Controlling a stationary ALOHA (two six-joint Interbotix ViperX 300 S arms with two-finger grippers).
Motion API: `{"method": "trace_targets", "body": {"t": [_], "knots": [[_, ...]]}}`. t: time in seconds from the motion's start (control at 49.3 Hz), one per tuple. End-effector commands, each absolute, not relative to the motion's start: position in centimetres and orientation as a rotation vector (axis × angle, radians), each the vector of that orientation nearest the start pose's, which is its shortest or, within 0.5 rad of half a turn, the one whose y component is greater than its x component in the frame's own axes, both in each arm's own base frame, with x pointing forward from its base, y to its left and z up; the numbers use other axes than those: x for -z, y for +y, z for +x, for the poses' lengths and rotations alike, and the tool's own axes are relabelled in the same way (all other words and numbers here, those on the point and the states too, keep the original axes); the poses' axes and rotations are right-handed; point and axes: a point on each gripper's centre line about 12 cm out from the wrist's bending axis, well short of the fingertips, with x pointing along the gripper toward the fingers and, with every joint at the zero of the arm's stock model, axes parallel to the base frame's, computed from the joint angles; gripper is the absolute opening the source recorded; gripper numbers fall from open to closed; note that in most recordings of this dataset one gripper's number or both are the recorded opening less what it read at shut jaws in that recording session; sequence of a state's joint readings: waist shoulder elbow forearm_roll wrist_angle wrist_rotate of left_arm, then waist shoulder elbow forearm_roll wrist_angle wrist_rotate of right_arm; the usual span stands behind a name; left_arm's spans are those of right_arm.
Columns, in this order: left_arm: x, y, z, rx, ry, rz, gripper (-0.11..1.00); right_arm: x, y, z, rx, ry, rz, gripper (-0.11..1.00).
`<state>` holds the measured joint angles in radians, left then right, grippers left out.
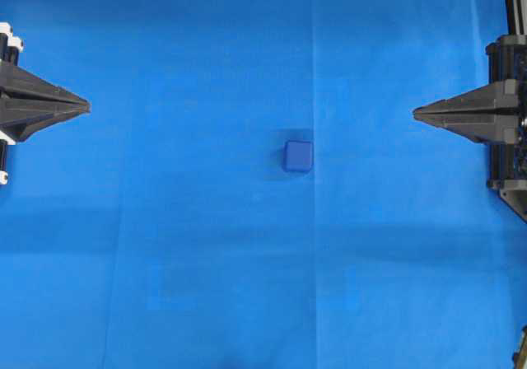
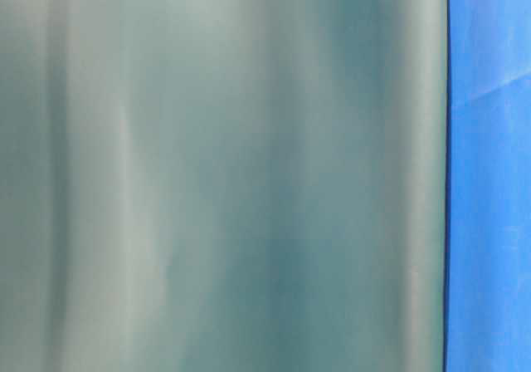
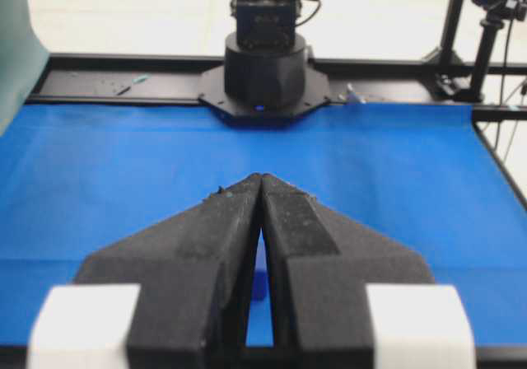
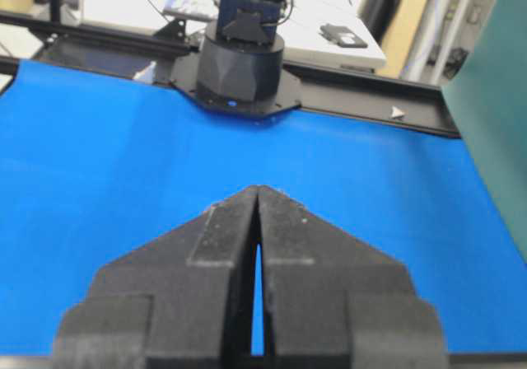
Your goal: Handover the blue block to the right arm after grasping it with the left arm, then place it in the designated position.
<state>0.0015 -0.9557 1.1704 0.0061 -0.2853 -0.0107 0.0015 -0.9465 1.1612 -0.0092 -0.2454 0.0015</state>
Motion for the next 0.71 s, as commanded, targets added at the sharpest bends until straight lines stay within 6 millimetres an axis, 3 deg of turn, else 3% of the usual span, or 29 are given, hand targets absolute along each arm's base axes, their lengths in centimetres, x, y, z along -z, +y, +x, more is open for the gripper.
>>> {"method": "trace_targets", "body": {"t": [0.0,0.061,0.101,0.183,0.324,0.406,0.466,0.69], "knots": [[-29.79,0.07,20.24,-0.002,-0.081,-0.005,0.0,-30.09,0.05,20.53,-0.003,-0.055,-0.001,-0.02],[-29.82,0.07,20.21,-0.002,-0.083,-0.003,0.02,-30.15,0.04,20.53,-0.003,-0.057,0.008,0.03],[-29.82,0.07,20.21,-0.002,-0.083,-0.003,0.09,-30.1,0.02,20.56,-0.001,-0.054,0.02,0.09],[-29.72,0.07,20.23,-0.002,-0.08,-0.005,0.31,-30.15,-0.03,20.53,0.002,-0.057,0.04,0.27],[-29.72,0.06,20.25,-0.002,-0.075,-0.002,0.74,-30.06,-0.12,20.57,0.006,-0.046,0.041,0.7],[-29.63,0.07,20.22,-0.002,-0.071,-0.003,0.89,-30.06,-0.19,20.57,0.009,-0.046,0.044,0.9],[-29.71,0.07,20.22,-0.002,-0.074,-0.002,0.92,-30.08,-0.22,20.57,0.011,-0.048,0.044,0.97],[-29.68,0.06,20.25,-0.002,-0.072,-0.002,0.91,-30.03,-0.22,20.6,0.011,-0.045,0.044,0.97]]}}
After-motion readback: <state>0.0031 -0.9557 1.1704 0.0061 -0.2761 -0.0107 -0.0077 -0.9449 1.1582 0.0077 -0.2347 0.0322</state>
